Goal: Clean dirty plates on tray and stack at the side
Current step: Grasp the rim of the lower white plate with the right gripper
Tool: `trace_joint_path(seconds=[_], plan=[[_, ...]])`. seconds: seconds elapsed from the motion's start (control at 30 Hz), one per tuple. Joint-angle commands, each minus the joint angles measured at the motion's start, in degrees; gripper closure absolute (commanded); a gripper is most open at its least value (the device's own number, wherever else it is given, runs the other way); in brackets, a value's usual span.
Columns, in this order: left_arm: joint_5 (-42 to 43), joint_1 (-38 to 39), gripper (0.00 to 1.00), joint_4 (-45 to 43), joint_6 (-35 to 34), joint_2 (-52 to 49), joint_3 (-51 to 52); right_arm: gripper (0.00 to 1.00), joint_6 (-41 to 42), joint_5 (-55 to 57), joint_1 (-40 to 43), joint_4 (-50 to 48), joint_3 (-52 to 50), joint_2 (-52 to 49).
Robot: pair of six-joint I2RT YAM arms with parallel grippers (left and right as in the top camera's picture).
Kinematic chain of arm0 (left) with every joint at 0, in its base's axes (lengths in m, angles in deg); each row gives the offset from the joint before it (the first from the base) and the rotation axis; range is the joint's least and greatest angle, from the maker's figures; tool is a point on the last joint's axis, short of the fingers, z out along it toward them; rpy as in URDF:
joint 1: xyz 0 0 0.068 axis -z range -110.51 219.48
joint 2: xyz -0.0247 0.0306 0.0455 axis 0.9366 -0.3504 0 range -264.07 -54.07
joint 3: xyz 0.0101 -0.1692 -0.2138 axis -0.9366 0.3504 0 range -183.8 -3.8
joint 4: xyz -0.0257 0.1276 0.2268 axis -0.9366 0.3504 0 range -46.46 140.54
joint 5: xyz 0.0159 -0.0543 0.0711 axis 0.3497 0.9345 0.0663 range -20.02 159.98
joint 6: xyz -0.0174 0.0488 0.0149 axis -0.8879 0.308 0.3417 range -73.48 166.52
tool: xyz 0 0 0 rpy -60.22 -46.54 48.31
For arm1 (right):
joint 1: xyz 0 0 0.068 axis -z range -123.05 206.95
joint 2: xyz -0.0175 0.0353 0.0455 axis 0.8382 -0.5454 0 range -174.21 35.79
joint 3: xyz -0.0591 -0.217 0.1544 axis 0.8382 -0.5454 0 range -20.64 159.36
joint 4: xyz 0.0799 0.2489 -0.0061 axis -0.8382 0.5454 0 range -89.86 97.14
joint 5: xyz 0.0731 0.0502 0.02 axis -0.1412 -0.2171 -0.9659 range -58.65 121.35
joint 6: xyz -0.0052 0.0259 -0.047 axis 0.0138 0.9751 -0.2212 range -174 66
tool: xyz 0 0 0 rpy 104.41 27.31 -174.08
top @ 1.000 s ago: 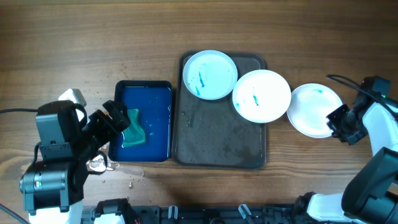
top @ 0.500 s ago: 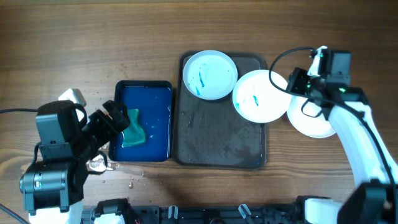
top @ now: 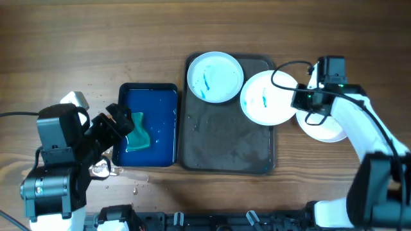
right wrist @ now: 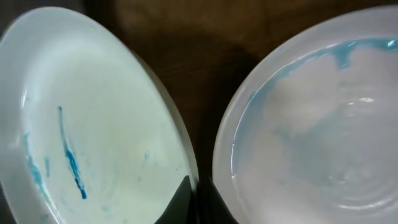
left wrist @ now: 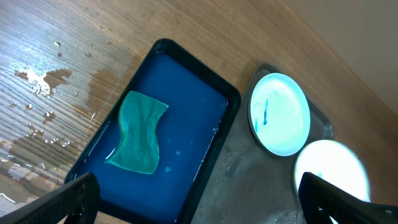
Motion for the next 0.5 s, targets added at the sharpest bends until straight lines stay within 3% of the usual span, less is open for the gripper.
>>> trace_joint_path(seconds=[0.0, 0.13, 0.27, 0.4, 0.47], plan=[[-0.1, -0.2, 0.0, 0.0, 0.7, 0.0, -0.9, 0.95, 3.0, -1.7, -0.7, 1.8, 3.0, 10.8], [-0.1, -0.2, 0.0, 0.0, 0.7, 0.0, -0.9, 0.96, 3.1, -5.8, -4.2, 8.2, 2.8, 16.5], [-0.1, -0.2, 0.0, 0.0, 0.7, 0.0, -0.9, 0.96, 3.8, -6.1, -11.8, 13.5, 0.1, 15.1], [-0.1, -0.2, 0.0, 0.0, 0.7, 0.0, -0.9, 0.96, 7.9, -7.0, -19.8, 8.3, -6.9, 10.3], [0.3, -0.2, 0.0, -1.0, 0.7, 0.0, -0.9, 0.96, 6.1, -10.1, -23.5, 2.3, -9.6, 7.5]])
